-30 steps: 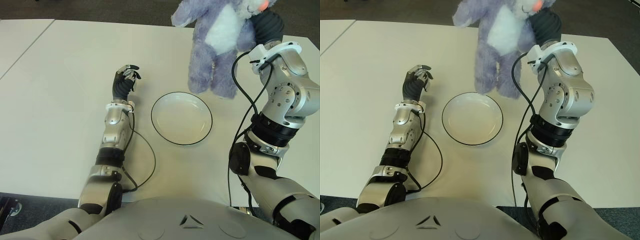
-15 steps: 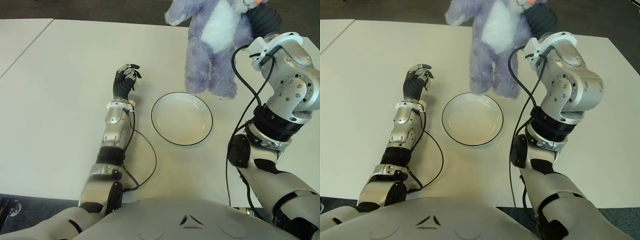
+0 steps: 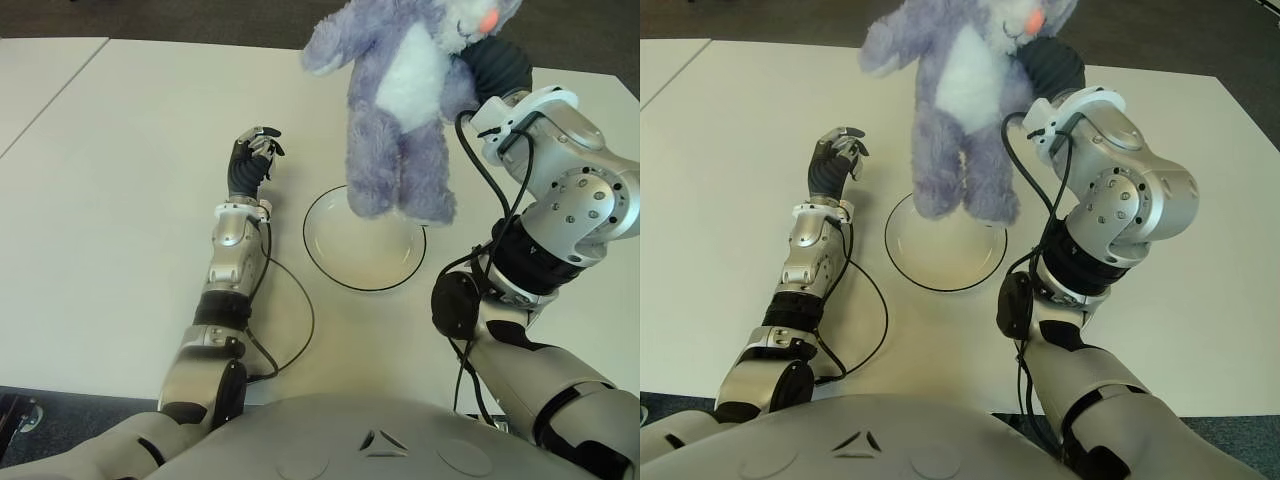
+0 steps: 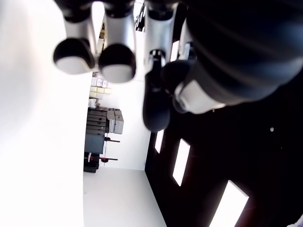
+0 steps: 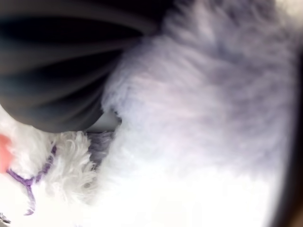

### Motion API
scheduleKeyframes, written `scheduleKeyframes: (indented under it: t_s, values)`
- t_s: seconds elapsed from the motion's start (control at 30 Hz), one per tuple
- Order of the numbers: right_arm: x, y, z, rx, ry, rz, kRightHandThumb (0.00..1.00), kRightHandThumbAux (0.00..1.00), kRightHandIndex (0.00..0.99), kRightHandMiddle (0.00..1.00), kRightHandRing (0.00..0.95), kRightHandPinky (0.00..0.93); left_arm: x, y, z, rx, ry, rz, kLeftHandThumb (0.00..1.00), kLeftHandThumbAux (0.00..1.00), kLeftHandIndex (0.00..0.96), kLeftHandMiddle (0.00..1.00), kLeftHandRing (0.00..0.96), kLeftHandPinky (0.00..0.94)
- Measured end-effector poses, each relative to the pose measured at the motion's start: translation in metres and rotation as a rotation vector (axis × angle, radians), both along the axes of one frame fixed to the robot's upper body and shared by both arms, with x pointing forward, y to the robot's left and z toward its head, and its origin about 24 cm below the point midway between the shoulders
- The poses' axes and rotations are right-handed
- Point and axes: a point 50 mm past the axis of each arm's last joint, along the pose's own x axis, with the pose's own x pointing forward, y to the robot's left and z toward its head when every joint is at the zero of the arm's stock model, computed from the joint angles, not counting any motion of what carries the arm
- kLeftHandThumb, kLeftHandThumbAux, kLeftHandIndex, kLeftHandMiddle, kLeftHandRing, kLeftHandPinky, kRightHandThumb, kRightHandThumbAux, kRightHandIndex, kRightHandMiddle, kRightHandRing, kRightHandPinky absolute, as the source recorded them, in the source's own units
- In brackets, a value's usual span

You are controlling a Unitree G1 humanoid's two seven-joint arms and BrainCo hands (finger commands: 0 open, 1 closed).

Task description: Put the doll into the plate.

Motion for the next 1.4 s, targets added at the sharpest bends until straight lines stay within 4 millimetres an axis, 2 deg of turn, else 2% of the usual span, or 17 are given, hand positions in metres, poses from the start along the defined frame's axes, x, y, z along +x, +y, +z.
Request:
scheduleKeyframes:
  t_s: [0.37, 0.63, 1.4]
  values:
    - [-0.004, 0.01, -0.037, -0.047, 0.054, 0.054, 0.97, 0.625, 0.805, 0.499, 0.866, 0.881, 0.002, -0.001, 0.001, -0.001, -0.001, -0.001, 0.709, 0.706, 0.442, 0.886, 0.889, 0.875]
    - [-0.006, 0.015, -0.047, -0.122, 0.007, 0.072, 0.97, 0.625, 0.817, 0.498, 0.869, 0.878, 0.002, 0.0, 0.0, 0.0, 0.0, -0.001, 0.709, 0.706, 0.441, 0.886, 0.889, 0.87]
    - [-0.011, 0.022, -0.077, -0.234, 0.01, 0.068, 0.97, 0.626, 0.829, 0.498, 0.874, 0.889, 0.002, 0.0, 0.001, 0.0, -0.001, 0.0, 0.71, 0.705, 0.442, 0.886, 0.889, 0.872]
